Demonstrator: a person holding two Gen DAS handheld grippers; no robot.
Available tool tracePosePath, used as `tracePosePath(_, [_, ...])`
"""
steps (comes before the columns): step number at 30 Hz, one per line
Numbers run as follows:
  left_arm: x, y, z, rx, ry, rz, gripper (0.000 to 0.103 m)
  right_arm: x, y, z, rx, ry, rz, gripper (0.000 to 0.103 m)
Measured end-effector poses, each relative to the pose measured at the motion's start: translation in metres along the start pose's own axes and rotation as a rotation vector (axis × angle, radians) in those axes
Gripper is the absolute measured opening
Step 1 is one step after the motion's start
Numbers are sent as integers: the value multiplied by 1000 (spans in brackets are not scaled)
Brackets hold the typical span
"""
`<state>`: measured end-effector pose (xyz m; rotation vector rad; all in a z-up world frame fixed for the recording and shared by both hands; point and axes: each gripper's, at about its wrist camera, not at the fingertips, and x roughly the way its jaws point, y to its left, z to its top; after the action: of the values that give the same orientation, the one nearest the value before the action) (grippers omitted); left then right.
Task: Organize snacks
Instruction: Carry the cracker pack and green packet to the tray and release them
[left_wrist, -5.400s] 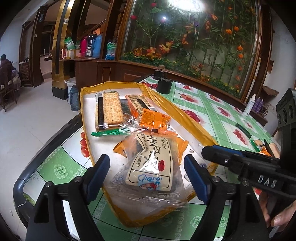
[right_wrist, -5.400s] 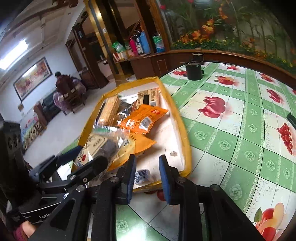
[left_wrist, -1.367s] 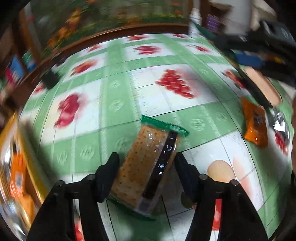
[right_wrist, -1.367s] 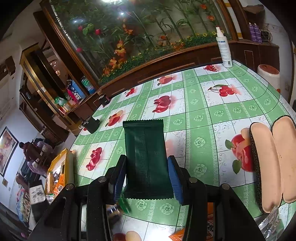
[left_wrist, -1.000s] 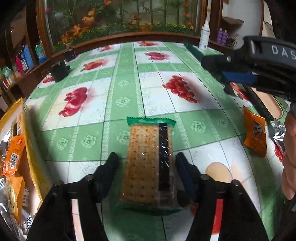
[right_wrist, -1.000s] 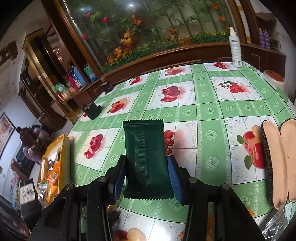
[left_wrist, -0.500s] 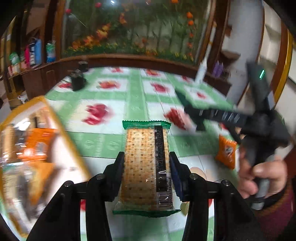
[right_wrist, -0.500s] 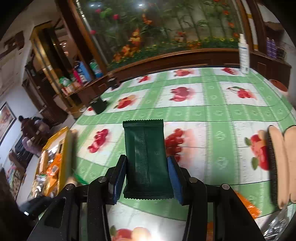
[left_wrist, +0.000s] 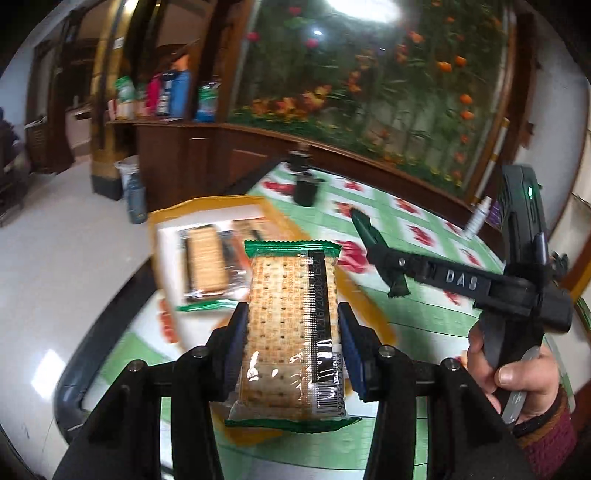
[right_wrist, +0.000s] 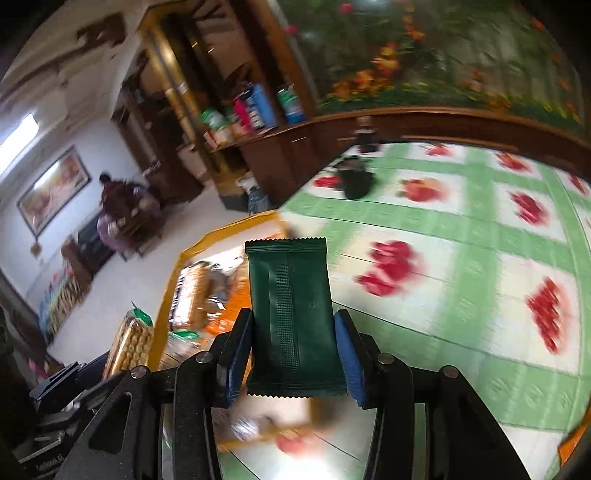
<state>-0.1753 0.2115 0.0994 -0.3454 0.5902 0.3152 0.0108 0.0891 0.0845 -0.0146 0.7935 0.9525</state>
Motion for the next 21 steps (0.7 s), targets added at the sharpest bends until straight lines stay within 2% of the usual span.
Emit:
tracePosePath(3, [2, 16, -2, -21, 5, 23, 46, 23, 21, 10, -23, 32, 7, 49])
tracePosePath(7, [8, 21, -5, 1, 23, 36, 46, 48, 35, 16, -51, 68, 0, 49])
tracePosePath(13, [19, 9, -8, 42, 39, 39, 46, 75, 35, 13, -54, 134, -1, 49])
tracePosePath(21, [34, 1, -7, 72, 44, 62, 46, 88, 30, 9, -69, 173, -12, 49])
